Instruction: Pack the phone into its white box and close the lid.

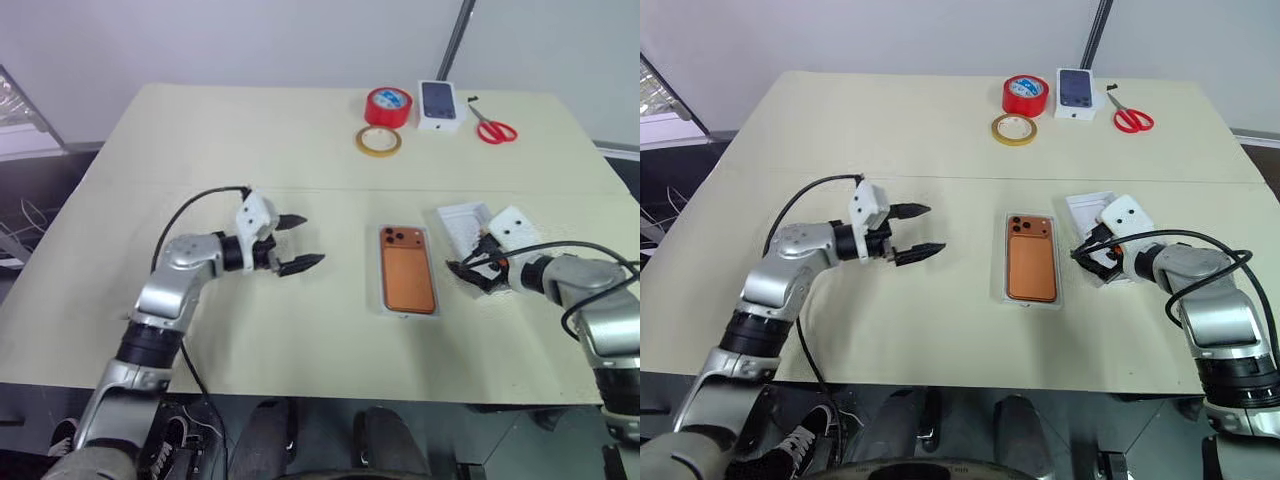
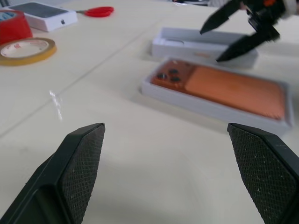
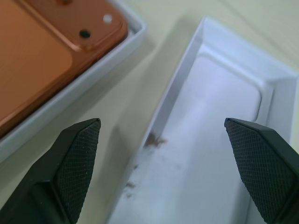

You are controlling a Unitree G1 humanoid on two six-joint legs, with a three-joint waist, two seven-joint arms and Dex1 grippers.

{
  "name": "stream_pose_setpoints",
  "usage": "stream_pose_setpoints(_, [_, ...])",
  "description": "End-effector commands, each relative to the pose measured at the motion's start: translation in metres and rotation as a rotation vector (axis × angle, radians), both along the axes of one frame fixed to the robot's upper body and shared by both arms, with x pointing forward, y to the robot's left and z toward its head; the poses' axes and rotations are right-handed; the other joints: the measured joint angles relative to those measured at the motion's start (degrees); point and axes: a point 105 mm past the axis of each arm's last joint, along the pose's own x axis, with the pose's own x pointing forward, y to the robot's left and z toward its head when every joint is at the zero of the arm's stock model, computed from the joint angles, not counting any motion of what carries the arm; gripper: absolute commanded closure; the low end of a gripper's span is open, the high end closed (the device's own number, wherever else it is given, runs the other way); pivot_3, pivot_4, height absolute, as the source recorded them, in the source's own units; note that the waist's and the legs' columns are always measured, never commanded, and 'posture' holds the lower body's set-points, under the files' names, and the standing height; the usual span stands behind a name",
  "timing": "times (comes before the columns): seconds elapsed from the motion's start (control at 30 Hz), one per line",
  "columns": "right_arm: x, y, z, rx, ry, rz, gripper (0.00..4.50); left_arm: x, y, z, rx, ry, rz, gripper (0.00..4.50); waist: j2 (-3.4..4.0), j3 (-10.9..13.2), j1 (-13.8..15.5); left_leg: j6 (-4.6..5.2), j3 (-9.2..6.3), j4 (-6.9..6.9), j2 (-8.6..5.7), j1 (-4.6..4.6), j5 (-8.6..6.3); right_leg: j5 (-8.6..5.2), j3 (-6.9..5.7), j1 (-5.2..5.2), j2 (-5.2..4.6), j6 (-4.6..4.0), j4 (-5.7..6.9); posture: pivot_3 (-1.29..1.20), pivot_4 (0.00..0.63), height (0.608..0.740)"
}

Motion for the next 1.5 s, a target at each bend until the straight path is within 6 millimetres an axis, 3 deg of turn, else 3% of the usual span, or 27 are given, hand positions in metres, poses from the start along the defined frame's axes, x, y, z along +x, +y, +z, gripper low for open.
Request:
stream_pose_setpoints(0.03, [-0.009,0.017,0.004,0.047,0.054,-0.011,0.08,-0.015,0.007,0.019,-0.027,-0.093,-0.083,0.1,0.0,0.0,0.02,0.01,-0.01,0.0,0.0,0.0,0.0,0.0,0.0,0.0,-0.01,-0.01,-0.01,0.0,0.15,0.728])
stream_pose_setpoints(0.23, [-0.01,0.017,0.011,0.176,0.221,-0.17,0.08,-0.029,0.018,0.019,-0.02,-0.118,-0.141,0.1,0.08,0.03,-0.47,0.01,-0.01,-0.03,0.01,-0.01,-0.02,-0.1,0.03,-0.05,-0.05,-0.2,-0.02,0.0,0.15,0.728])
stream_pose_setpoints(0.5, [-0.011,0.016,0.006,0.191,0.339,-0.243,0.08,-0.045,0.021,0.009,-0.018,-0.094,-0.159,0.1,0.1,0.04,-0.76,0.03,0.0,-0.15,0.01,-0.12,-0.02,-0.01,0.03,-0.16,-0.05,-0.04,-0.09,0.0,0.15,0.728])
stream_pose_setpoints(0.83, [0.002,0.012,0.008,0.156,0.349,-0.26,0.08,-0.05,0.016,0.005,-0.043,-0.084,-0.121,0.1,0.1,0.03,-1.53,0.04,0.0,-0.13,0.01,-0.15,-0.02,0.0,0.02,-0.21,-0.03,-0.02,-0.05,0.0,0.15,0.728])
stream_pose_setpoints(0.93, [0.002,0.007,0.0,0.1,0.342,-0.265,1.27,-0.049,0.015,0.007,-0.055,-0.09,-0.104,0.06,0.1,0.03,-1.53,0.04,0.0,-0.14,0.01,-0.15,-0.02,0.0,0.02,-0.21,-0.03,-0.01,-0.05,0.0,0.15,0.728])
stream_pose_setpoints(1.13, [0.006,0.003,-0.007,0.067,0.314,-0.284,4.38,-0.047,0.015,0.007,-0.063,-0.071,-0.083,0.06,0.07,0.01,-1.49,0.04,0.0,-0.06,0.01,-0.16,-0.02,0.01,0.02,-0.17,-0.01,-0.01,-0.04,0.0,0.15,0.728])
stream_pose_setpoints(1.5, [0.022,0.0,0.01,0.205,0.216,-0.376,4.46,-0.037,0.015,0.011,-0.067,-0.07,-0.062,0.06,0.06,0.0,-1.52,0.05,0.0,-0.05,0.01,-0.16,-0.03,0.01,0.02,-0.17,-0.01,-0.01,-0.03,0.0,0.15,0.728])
